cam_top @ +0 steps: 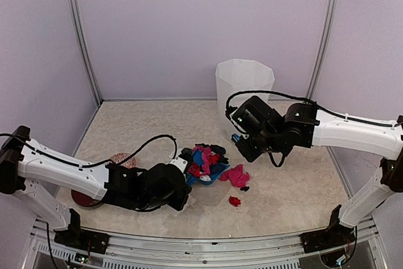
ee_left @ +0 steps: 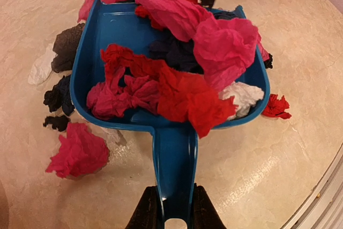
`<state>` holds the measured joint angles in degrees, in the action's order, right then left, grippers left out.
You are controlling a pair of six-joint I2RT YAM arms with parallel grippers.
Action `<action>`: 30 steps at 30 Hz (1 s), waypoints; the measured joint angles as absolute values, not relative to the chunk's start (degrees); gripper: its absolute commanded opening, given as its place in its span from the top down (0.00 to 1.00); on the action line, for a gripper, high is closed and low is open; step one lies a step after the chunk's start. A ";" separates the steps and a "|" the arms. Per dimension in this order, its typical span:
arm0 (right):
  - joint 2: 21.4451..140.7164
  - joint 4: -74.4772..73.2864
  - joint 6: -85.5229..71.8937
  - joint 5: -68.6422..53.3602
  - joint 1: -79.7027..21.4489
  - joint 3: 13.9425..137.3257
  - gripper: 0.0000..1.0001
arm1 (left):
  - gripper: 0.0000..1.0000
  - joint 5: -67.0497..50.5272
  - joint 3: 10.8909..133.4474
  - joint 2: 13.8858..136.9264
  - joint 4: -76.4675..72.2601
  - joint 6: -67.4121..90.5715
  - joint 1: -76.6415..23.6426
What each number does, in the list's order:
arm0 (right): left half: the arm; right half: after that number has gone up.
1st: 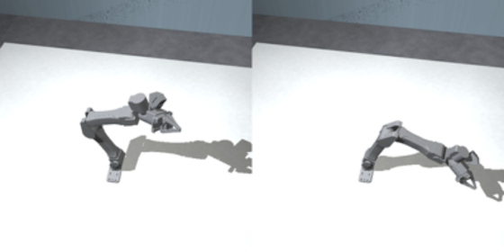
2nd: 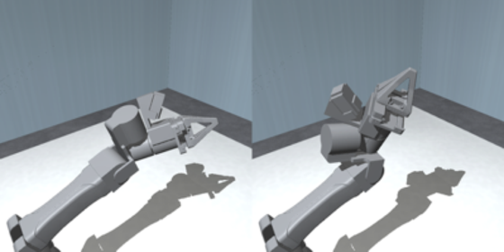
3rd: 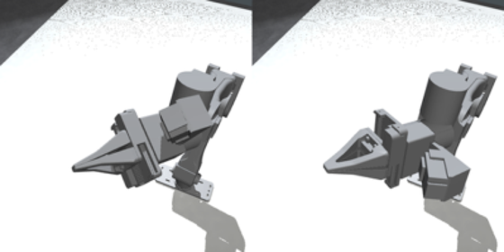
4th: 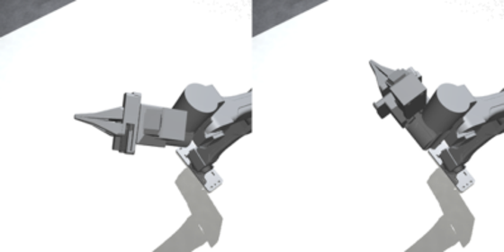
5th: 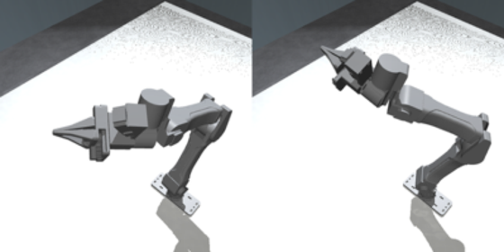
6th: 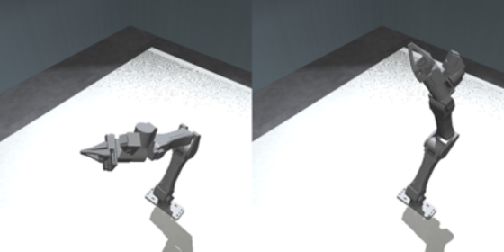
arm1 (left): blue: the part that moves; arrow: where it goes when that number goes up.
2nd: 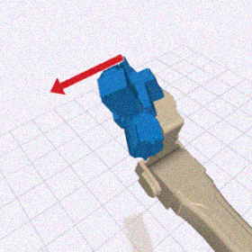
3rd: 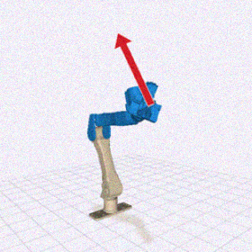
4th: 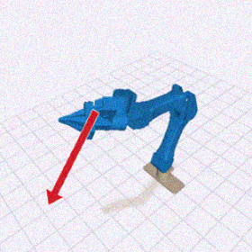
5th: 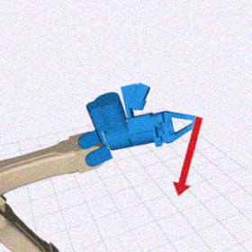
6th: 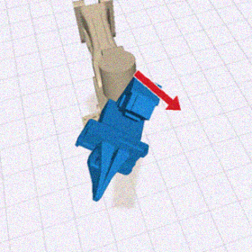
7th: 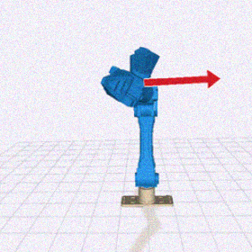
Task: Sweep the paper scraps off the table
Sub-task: Sweep the paper scraps into the dustpan, then dump the paper scraps in the dustpan into the trash bin.
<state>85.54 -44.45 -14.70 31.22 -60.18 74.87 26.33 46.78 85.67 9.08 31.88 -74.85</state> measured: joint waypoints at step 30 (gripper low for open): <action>66.94 -34.48 -19.18 29.56 -52.21 53.87 1.00 | 1.00 27.33 80.31 85.82 28.08 18.59 -68.55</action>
<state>66.94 -34.48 -19.18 29.56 -52.21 53.87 27.33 80.31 85.82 28.08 18.59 -68.55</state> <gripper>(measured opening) 0.037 0.136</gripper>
